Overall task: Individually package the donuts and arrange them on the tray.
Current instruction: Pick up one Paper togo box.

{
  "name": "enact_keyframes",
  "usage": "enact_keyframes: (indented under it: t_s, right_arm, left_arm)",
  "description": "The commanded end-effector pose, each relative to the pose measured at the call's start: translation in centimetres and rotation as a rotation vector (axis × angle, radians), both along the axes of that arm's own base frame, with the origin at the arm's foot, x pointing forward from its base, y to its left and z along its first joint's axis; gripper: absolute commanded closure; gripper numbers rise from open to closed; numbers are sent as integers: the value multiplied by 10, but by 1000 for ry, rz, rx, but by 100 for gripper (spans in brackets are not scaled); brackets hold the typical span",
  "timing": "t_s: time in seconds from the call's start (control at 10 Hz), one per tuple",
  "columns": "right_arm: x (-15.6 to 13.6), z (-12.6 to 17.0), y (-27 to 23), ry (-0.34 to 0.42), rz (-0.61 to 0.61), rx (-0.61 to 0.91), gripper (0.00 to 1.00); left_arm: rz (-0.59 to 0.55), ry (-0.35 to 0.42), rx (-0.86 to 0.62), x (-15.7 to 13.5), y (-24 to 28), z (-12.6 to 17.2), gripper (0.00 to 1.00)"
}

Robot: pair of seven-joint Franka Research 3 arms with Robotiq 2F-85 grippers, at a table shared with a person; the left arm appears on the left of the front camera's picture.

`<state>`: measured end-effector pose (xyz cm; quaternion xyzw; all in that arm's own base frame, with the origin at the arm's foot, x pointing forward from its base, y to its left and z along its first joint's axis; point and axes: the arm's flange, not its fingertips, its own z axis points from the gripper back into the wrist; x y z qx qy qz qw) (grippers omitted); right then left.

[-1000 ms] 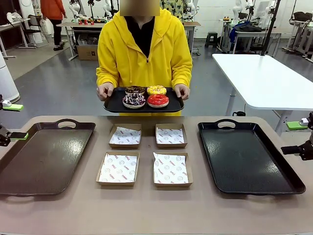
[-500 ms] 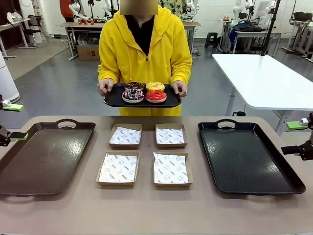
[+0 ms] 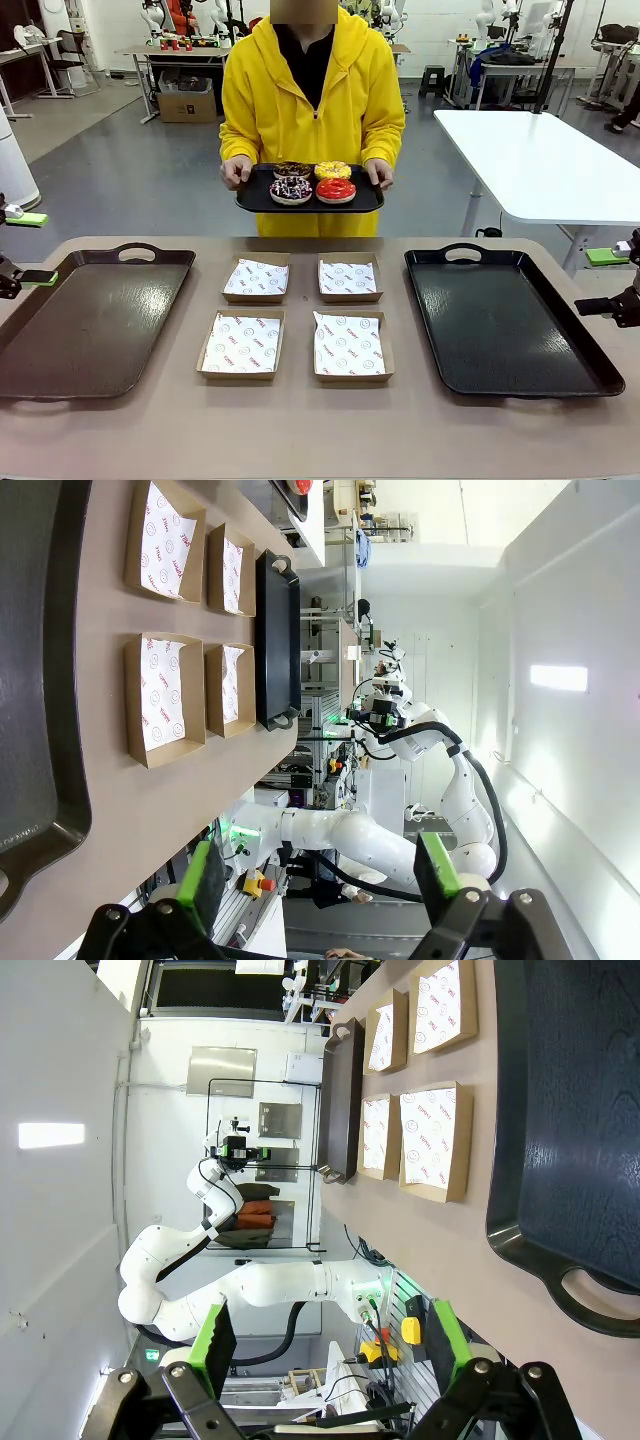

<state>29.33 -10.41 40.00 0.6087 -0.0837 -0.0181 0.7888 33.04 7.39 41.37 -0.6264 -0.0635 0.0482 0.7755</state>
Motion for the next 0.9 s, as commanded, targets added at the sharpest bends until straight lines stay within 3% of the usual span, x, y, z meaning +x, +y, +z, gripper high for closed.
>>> enact_keyframes:
  t_s: [0.0, 0.2, 0.4, 0.8]
  right_arm:
    - [-1, 0, -2, 5, -6, 5, 0]
    - [-1, 0, -2, 5, -6, 5, 0]
    - [-1, 0, -2, 5, -6, 5, 0]
    - [-1, 0, -2, 5, -6, 5, 0]
  left_arm:
    - [12, -4, -18, -1, 1, 1, 0]
    - [0, 0, 0, 0, 0, 0, 0]
    - [39, -54, 237, 5, -18, 38, 0]
    - [-120, -35, 672, 32, -96, 105, 0]
